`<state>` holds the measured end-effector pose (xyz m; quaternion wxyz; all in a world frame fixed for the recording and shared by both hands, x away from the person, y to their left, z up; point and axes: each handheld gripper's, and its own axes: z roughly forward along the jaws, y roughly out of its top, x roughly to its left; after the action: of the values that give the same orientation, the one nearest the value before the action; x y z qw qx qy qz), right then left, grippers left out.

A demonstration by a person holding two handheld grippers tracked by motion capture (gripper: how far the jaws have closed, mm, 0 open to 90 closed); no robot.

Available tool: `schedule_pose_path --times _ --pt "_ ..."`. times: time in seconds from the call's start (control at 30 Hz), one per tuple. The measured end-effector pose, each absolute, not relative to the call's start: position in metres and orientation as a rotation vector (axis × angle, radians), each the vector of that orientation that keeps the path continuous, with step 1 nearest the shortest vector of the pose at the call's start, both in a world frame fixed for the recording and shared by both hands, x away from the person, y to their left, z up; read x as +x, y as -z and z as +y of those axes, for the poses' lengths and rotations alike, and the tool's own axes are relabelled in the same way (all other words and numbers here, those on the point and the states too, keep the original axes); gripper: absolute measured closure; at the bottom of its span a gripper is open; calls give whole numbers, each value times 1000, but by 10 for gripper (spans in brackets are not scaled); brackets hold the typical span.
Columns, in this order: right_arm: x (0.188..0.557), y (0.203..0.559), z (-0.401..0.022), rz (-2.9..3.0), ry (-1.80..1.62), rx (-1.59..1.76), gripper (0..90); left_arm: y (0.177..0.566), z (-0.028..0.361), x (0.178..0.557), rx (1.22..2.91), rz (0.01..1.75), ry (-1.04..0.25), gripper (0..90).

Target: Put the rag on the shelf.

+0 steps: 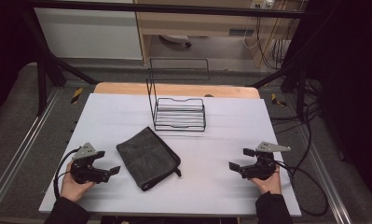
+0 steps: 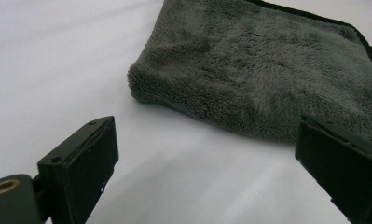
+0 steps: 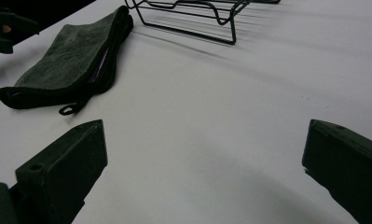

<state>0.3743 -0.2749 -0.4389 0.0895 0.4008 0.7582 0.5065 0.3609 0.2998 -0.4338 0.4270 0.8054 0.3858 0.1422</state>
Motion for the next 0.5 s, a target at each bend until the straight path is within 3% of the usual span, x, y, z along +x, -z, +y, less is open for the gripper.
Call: schedule_pose_path --times 0.5 --pt "373 435 -271 2265 -1486 1180 8 426 288 356 2006 959 -356 71"
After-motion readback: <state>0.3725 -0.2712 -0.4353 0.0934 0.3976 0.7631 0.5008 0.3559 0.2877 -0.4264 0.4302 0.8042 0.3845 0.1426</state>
